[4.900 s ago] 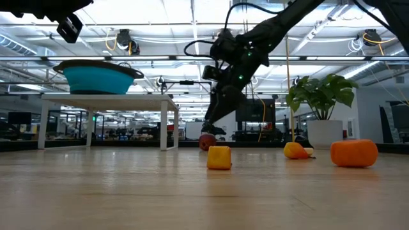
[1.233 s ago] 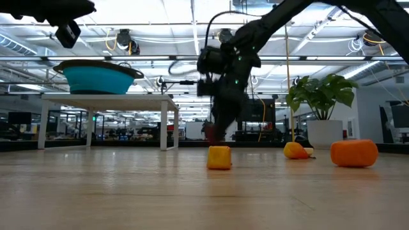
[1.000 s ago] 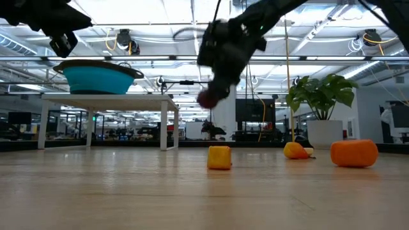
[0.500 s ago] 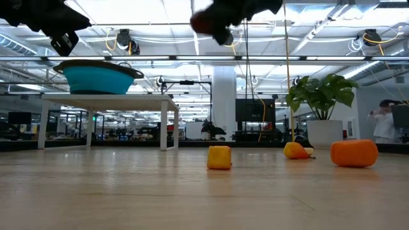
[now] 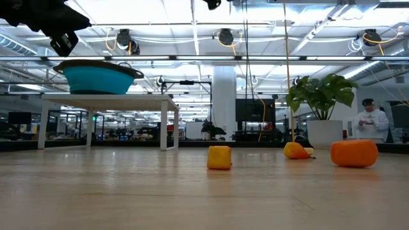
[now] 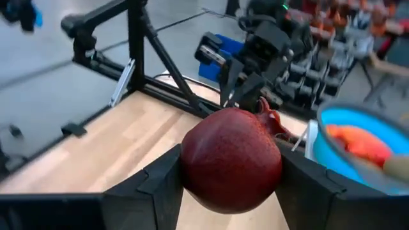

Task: Pick & Place Fruit
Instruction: Put the red pomegranate into the blue strainer bowl on the shelf

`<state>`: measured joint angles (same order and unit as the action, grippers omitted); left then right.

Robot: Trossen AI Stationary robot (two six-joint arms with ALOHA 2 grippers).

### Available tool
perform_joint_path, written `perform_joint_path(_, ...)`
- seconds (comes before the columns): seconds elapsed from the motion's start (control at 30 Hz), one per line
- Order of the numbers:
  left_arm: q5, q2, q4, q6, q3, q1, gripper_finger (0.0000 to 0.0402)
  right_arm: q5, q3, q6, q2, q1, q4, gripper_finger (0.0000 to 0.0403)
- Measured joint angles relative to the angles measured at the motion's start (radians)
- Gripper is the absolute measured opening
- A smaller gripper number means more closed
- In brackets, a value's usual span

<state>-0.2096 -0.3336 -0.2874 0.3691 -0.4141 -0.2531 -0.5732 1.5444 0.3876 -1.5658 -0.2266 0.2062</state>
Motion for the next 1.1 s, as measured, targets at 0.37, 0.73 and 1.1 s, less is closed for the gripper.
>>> perform_joint_path(0.37, 0.000, 0.000, 0.000, 0.001, 0.000, 0.000, 0.0021, 0.000, 0.000, 0.527, 0.002, 0.064, -0.008, 0.0201)
perform_joint_path(0.73, 0.000, 0.000, 0.000, -0.011, 0.000, 0.000, 0.0021, 0.000, 0.000, 0.594, 0.002, 0.078, -0.012, 0.0201)
perform_joint_path(1.1, 0.037, 0.000, -0.084, -0.073, 0.000, 0.000, 0.0021, -0.004, 0.000, 0.155, 0.002, 0.070, -0.015, 0.0201)
